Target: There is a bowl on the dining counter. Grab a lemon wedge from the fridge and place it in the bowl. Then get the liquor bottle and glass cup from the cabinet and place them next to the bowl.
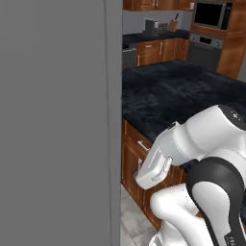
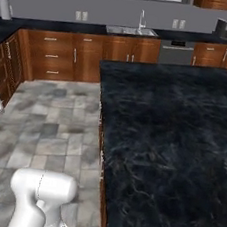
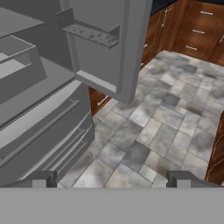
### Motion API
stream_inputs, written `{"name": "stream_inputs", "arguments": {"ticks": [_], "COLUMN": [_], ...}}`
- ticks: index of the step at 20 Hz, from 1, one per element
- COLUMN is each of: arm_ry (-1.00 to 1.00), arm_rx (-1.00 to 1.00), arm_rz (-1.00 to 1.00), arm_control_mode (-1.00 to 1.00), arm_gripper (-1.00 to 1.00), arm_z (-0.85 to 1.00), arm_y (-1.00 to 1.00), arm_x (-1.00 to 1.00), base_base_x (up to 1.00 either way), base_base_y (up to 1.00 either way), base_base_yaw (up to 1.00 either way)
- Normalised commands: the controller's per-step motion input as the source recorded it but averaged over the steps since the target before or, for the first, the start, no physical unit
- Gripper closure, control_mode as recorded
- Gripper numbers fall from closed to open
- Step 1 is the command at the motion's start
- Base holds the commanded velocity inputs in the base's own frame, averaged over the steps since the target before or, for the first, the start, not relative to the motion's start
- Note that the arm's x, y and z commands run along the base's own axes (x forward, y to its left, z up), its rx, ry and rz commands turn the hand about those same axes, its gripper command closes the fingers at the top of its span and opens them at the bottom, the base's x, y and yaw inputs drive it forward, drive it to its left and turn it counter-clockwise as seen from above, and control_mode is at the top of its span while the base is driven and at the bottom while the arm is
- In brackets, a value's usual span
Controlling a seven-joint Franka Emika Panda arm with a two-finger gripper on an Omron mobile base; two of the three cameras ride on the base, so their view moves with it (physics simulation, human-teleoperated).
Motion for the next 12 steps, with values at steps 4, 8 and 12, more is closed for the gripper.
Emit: {"name": "stream_inputs", "arguments": {"ticks": [4, 8, 12], "arm_ry": [0.00, 0.00, 0.00], "arm_rx": [0.00, 0.00, 0.00], "arm_rz": [0.00, 0.00, 0.00], "arm_control_mode": [1.00, 1.00, 1.00], "arm_gripper": [-1.00, -1.00, -1.00], "arm_z": [0.00, 0.00, 0.00], "arm_y": [0.00, 0.00, 0.00], "arm_x": [0.00, 0.00, 0.00], "base_base_x": [1.00, 1.00, 0.91], "base_base_y": [0.15, 0.40, 0.71], "base_base_yaw": [0.00, -0.06, -0.30]}}
